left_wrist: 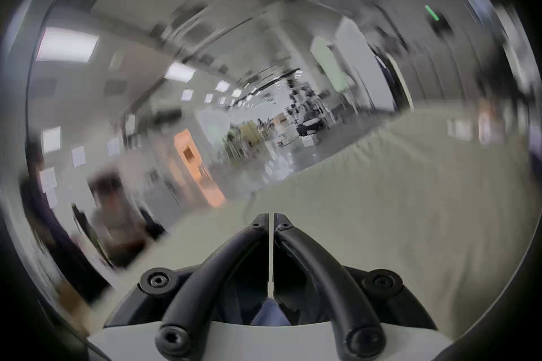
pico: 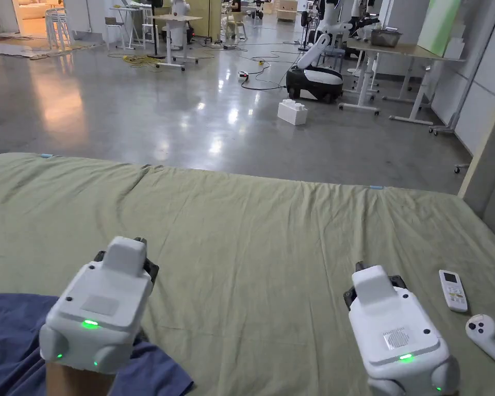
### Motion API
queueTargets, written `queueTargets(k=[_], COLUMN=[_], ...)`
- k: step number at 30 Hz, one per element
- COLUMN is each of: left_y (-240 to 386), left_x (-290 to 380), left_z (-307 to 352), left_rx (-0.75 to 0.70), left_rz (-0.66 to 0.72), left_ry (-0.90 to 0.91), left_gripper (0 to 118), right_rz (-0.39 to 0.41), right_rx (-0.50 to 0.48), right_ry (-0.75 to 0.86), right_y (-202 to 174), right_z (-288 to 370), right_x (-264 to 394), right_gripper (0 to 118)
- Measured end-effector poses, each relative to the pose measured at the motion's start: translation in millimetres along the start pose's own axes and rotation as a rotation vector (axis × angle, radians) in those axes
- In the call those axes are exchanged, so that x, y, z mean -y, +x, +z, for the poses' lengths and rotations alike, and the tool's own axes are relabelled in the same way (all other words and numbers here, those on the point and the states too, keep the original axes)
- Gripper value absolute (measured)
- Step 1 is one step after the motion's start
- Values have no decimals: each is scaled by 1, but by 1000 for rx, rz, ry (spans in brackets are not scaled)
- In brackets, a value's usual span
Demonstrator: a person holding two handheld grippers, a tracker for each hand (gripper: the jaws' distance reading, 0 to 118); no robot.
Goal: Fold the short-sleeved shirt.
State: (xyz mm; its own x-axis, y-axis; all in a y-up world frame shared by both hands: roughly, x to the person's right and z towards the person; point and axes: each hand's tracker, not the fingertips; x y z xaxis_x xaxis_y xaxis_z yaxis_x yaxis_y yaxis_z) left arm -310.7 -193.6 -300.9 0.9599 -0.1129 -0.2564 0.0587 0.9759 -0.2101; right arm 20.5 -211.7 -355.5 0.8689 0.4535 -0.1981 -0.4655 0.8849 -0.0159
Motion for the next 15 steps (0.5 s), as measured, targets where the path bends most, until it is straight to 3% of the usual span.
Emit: queueTargets(k=[1,3,4,5,8,15], left_y=[-10,-19,-23,-25,-12,-4], left_x=[11,21,22,23,21,8], left_z=[-8,-13,-15,-17,3,11], left_rx=[-9,-12,-4,2,9,33], left_rz=[107,192,230,250,252,204], left_ry=[9,55,71,82,152,110], left_gripper=[2,2,2,2,2,2], right_rz=[-102,-315,-345,-432,-456,-429], right_rx=[11,47,64,68,112,98], right_ry=[-4,-38,-15,-47,-19,-26], right_y=[4,7,6,3,4,-5], right_z=[2,5,2,-4,-5,-3], right_x=[0,4,6,15,11,9], right_gripper=[0,0,0,0,0,0])
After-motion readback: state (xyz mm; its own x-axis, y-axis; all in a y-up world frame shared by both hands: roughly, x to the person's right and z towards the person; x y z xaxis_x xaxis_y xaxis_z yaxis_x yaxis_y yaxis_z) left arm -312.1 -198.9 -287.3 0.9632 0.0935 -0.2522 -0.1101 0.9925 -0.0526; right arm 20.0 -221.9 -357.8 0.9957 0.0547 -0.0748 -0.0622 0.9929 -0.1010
